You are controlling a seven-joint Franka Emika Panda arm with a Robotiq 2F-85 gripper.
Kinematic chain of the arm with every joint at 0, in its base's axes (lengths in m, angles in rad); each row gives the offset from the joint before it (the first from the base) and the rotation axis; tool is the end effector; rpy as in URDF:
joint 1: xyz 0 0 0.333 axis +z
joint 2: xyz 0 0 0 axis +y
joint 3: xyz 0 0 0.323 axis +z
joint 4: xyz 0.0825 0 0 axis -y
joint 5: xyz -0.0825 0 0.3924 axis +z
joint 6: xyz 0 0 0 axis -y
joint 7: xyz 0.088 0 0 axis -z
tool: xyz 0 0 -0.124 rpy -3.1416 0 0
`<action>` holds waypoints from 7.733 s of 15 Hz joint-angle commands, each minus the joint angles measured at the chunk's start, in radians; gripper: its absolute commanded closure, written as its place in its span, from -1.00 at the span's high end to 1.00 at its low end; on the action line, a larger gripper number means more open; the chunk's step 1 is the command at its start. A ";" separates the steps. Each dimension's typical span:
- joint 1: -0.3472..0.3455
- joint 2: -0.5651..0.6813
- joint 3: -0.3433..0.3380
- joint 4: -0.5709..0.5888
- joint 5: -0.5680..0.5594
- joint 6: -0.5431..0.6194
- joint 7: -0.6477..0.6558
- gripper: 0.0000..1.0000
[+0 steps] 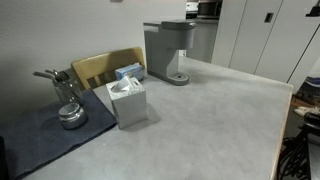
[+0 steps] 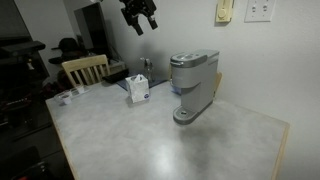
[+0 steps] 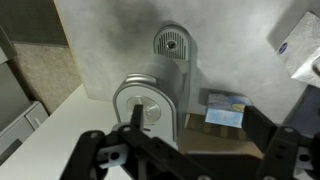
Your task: Press the button on top of the object
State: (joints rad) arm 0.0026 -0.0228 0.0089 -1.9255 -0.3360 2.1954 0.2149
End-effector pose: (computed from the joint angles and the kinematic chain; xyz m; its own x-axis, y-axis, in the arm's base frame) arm 0.5941 -0.0093 0.5172 0.9480 -0.0020 0.3182 -0.0859 -0.9645 0.2498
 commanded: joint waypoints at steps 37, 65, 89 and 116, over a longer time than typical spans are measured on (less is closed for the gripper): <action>-0.079 0.384 -0.117 0.410 0.328 0.001 0.099 -1.00; -0.064 0.424 -0.133 0.391 0.299 -0.102 0.139 -1.00; -0.046 0.406 -0.132 0.410 0.265 -0.121 0.134 -1.00; -0.053 0.343 -0.095 0.553 0.418 -0.637 0.005 1.00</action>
State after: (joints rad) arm -0.0235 0.3172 -0.1031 -1.3958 0.0425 1.6145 0.2591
